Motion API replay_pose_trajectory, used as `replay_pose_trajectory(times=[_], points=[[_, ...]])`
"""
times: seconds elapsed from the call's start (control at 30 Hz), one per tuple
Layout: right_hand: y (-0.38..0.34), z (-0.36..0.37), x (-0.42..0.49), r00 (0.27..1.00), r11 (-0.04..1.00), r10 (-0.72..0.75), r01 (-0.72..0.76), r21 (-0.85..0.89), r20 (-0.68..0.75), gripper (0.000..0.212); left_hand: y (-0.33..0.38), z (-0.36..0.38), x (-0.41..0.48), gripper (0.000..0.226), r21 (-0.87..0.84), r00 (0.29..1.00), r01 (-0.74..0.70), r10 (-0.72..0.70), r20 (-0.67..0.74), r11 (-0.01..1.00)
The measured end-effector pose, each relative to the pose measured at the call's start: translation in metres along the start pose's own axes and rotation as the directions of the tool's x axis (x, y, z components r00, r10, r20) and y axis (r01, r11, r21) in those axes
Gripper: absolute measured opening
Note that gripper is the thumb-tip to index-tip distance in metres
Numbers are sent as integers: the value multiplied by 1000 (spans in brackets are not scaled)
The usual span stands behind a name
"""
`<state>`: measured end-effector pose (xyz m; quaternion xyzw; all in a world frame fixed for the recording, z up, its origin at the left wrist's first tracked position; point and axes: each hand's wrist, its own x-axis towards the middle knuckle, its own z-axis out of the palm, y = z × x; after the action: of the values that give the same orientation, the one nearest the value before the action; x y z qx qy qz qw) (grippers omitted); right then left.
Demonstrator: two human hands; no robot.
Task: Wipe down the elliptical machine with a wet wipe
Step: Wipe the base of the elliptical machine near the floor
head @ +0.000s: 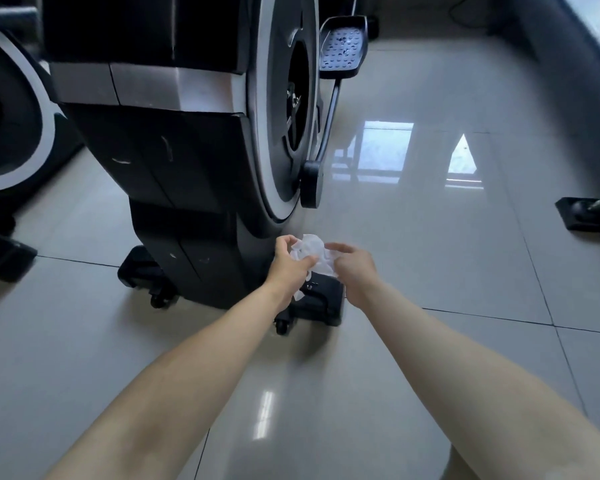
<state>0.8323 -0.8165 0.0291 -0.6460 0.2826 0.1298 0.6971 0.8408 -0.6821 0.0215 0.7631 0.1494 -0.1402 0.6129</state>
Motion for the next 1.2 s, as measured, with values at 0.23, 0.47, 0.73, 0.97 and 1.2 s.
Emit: replay_pose_trajectory(times=[0.23,0.47,0.73,0.97,1.2], points=[[-3,-3,-10,996,976,-88,82,-203,-20,70,0,-6,1,13,53,988,-80,87,-126,995],[15,-3,-6,992,958,-123,126,-259,26,79,-3,-13,4,12,-7,990,-60,58,-127,998],[22,-7,8,997,997,-69,68,32,21,79,-13,-20,7,23,-18,994,9,-7,114,1000],[15,-3,8,996,992,-60,66,107,-61,84,-20,-15,9,31,204,999,-17,8,43,979],[15,4,7,998,998,-62,62,32,-24,86,-38,-34,14,41,253,989,125,-139,40,959]])
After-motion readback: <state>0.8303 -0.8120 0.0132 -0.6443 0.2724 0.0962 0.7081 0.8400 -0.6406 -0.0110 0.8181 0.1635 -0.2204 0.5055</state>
